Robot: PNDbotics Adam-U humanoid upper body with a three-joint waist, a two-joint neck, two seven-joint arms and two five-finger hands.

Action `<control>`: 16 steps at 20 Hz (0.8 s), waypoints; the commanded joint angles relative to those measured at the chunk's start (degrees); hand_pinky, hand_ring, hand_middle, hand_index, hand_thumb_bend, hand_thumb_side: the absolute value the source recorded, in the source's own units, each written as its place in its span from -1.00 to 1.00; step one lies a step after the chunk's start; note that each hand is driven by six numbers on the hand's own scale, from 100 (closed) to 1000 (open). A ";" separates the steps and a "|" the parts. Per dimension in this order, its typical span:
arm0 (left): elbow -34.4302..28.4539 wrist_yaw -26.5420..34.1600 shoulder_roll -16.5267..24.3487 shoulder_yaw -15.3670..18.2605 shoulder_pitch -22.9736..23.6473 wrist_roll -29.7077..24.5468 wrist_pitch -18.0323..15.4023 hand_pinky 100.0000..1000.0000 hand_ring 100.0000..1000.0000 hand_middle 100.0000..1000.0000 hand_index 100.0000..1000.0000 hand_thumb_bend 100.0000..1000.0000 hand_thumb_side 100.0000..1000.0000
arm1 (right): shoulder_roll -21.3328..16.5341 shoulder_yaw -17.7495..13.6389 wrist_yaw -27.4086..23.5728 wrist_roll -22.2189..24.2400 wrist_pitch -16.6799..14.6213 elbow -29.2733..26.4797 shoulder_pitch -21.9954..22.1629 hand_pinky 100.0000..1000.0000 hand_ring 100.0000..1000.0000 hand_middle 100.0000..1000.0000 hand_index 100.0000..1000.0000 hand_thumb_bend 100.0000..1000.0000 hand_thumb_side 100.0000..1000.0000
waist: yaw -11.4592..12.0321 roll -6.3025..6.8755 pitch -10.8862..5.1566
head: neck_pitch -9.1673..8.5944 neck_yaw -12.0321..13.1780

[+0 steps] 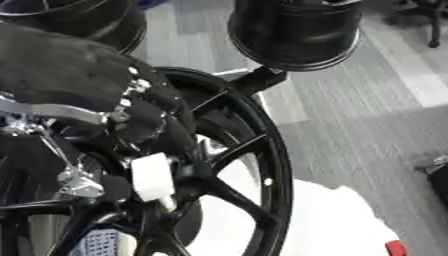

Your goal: Pull the pin out of the wheel hub.

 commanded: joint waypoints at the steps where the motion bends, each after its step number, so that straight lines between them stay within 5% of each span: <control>1: 0.17 -0.76 1.82 0.04 -0.34 -9.25 -9.93 0.72 0.70 0.59 0.74 -0.43 -0.72 | -0.73 -0.32 -0.23 -0.03 0.23 -0.69 -0.57 0.48 0.45 0.23 0.51 -1.00 -0.40 | -0.06 -0.35 -0.72 | 0.38 0.61; 16: 3.05 -3.46 1.95 -1.88 0.50 -9.25 -12.89 0.70 0.67 0.55 0.69 -0.44 -0.85 | -0.08 -0.50 -1.28 -0.29 0.91 -0.69 -1.58 0.48 0.44 0.22 0.50 -1.00 -0.28 | -0.22 0.08 0.02 | 0.50 1.26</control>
